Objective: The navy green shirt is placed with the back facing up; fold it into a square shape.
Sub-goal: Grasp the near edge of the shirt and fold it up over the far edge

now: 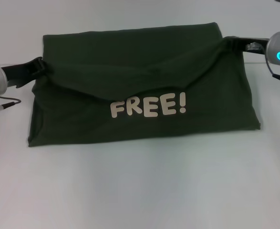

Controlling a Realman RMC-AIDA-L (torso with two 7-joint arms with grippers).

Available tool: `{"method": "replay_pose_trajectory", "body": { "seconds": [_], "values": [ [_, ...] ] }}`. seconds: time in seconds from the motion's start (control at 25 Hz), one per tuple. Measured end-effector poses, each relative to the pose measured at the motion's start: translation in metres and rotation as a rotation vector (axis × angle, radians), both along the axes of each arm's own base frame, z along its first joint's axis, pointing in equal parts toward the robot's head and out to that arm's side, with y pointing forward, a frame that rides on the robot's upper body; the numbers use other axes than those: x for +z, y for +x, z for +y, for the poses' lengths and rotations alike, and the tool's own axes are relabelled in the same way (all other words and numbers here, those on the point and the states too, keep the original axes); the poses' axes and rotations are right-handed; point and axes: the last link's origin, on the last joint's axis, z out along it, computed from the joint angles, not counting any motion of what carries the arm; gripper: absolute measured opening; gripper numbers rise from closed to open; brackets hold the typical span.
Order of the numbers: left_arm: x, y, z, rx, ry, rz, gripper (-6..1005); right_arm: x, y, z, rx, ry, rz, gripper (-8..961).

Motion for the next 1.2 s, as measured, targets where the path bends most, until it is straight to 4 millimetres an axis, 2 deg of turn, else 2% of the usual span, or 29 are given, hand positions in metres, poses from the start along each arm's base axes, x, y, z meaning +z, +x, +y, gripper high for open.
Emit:
{"method": "replay_pose_trajectory", "body": {
  "seconds": [0.4, 0.68, 0.92, 1.2],
  "values": [
    [-0.001, 0.004, 0.002, -0.01, 0.007, 0.012, 72, -0.007, -0.005, 0.002, 0.015, 0.033, -0.048, 98],
    [-0.004, 0.007, 0.001, -0.014, 0.019, 0.015, 74, -0.009, -0.016, 0.007, 0.039, 0.049, -0.059, 102],
    [0.0, 0.01, 0.001, -0.015, 0.069, 0.02, 77, -0.012, -0.025, 0.009, 0.066, 0.045, -0.082, 106],
    [-0.006, 0.015, 0.001, -0.047, 0.036, 0.05, 79, -0.025, -0.021, 0.006, 0.064, 0.013, -0.124, 110]
  ]
}}
